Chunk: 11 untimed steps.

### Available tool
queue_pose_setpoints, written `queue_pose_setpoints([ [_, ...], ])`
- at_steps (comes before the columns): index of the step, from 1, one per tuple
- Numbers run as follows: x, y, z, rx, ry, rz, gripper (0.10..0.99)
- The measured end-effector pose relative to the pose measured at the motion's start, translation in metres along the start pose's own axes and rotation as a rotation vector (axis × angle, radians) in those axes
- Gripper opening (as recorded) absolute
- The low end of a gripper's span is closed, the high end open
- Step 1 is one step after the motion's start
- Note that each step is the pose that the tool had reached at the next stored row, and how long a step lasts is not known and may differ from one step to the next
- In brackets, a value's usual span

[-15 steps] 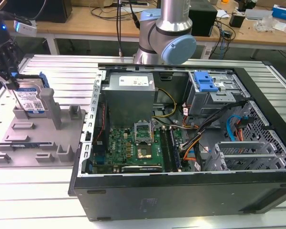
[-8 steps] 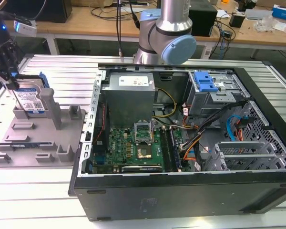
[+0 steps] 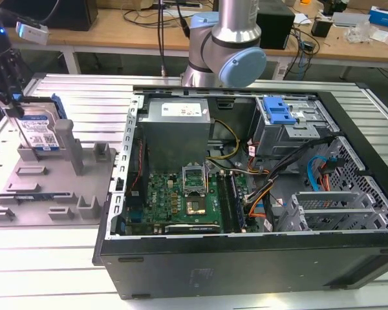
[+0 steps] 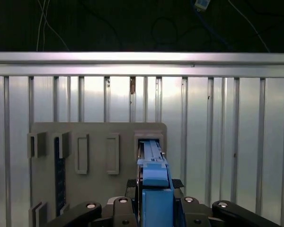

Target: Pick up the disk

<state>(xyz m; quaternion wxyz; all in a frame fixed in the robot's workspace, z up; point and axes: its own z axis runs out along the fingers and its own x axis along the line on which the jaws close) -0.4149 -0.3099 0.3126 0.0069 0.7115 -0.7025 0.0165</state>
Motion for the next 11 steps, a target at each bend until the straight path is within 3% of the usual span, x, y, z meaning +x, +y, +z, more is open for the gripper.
queue_pose_setpoints([
  [6, 0.0008, -0.0003, -0.0230, 0.001, -0.0017, 0.000, 0.365],
  [11, 0.0017, -0.0007, -0.0516, 0.002, -0.0018, 0.000, 0.365],
])
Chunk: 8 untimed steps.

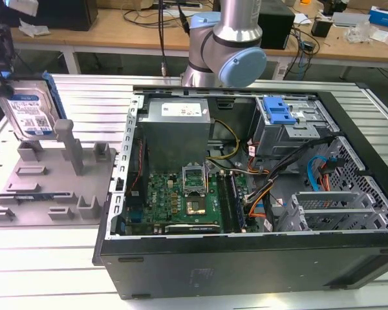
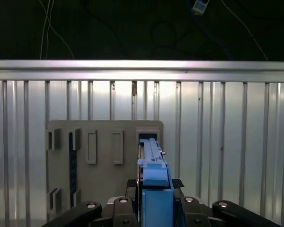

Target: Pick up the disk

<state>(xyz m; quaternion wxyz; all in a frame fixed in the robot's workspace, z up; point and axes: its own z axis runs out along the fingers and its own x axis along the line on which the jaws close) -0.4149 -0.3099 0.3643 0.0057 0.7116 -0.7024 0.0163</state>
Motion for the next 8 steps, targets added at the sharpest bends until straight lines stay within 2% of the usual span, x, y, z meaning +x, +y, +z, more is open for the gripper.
queue_pose_setpoints([
  [2, 0.0005, -0.0002, -0.0147, 0.000, -0.0002, 0.000, 0.365],
  [6, 0.0011, -0.0005, -0.0342, 0.001, -0.0006, 0.000, 0.365],
  [8, 0.0016, -0.0008, -0.0514, 0.001, -0.0008, 0.000, 0.365],
])
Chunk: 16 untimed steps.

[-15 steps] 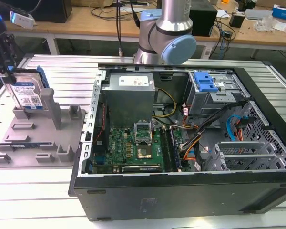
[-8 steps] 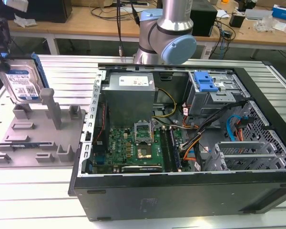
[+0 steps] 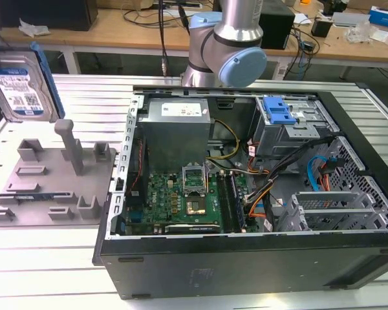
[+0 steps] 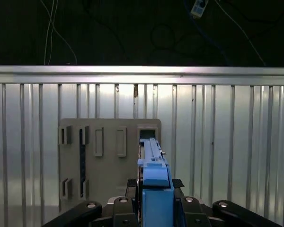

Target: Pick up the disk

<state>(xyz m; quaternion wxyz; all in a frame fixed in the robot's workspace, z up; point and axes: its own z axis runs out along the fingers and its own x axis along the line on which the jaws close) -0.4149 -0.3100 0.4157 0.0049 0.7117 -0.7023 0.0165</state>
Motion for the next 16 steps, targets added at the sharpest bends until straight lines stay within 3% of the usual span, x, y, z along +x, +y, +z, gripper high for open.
queue_pose_setpoints([
  [2, 0.0006, -0.0004, -0.0206, 0.001, -0.0007, 0.000, 0.365],
  [12, 0.0021, -0.0010, -0.0656, 0.001, -0.0030, 0.000, 0.365],
  [13, 0.0022, -0.0012, -0.0697, 0.002, -0.0034, 0.000, 0.365],
  [16, 0.0022, -0.0011, -0.0698, 0.002, -0.0036, 0.000, 0.365],
])
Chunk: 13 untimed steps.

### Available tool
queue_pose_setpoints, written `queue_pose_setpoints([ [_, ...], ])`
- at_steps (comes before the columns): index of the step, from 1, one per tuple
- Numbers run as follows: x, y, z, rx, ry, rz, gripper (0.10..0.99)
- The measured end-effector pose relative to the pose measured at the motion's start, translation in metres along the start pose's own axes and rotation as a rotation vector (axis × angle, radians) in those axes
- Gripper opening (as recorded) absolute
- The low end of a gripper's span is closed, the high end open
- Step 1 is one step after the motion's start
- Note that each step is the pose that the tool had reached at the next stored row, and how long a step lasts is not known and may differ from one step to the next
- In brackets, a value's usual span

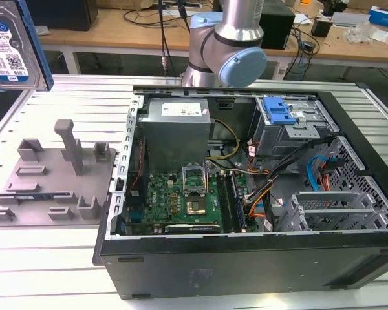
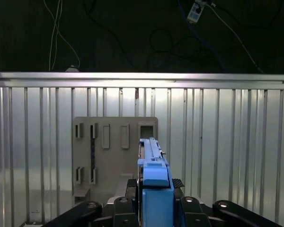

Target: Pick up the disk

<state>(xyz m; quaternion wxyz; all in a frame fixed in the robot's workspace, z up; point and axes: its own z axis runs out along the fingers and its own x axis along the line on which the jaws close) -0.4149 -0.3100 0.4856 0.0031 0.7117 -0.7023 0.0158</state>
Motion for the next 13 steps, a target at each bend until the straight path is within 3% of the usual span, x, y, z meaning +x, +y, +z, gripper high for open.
queue_pose_setpoints([
  [13, 0.0000, 0.0000, -0.0004, 0.000, 0.0001, 0.000, 0.365],
])
